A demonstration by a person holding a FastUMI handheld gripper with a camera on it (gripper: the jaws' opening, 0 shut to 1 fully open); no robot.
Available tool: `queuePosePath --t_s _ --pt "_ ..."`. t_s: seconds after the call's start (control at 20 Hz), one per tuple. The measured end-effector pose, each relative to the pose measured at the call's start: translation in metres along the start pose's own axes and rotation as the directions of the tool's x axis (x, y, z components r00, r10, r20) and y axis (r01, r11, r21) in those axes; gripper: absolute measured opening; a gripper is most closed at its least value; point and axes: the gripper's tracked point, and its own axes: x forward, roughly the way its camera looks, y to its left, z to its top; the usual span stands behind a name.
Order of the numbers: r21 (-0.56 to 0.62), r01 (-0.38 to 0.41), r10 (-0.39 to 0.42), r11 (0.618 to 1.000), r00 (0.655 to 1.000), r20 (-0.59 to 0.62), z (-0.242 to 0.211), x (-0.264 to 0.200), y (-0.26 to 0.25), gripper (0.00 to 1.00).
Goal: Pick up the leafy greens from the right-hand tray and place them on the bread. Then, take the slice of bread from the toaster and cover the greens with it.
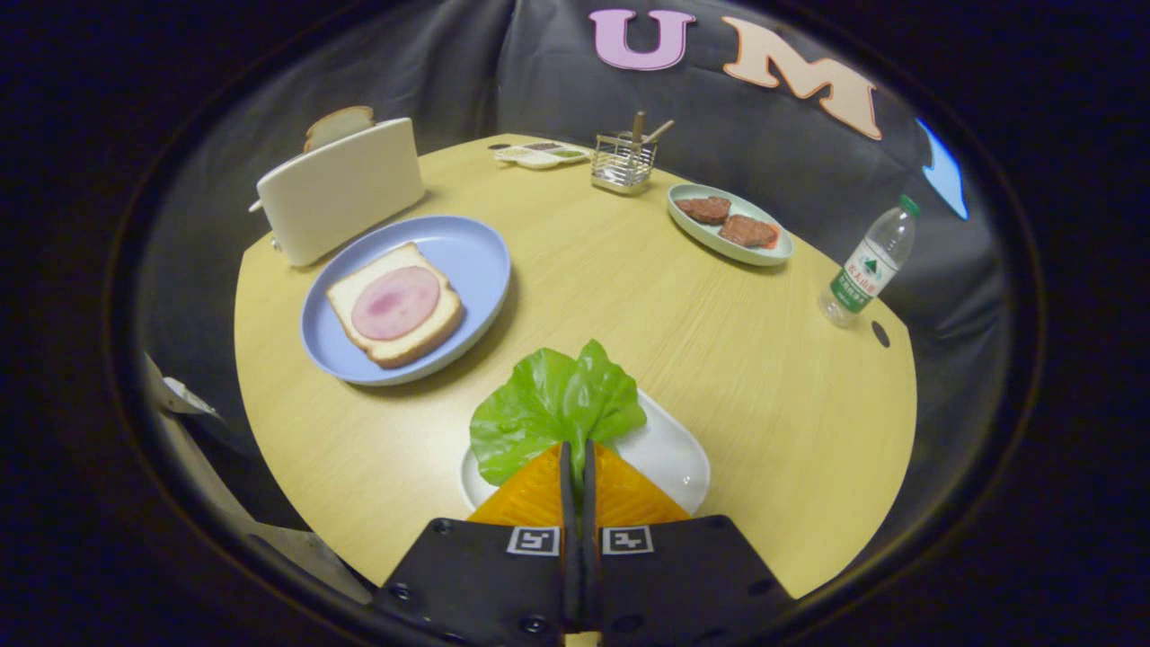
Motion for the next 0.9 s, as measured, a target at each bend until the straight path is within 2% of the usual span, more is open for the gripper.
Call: queuePosePath --t_s 0.9 --pt "-0.039 0.012 -0.008 0.999 0.996 0.094 0.058 -0.037 0.042 0.03"
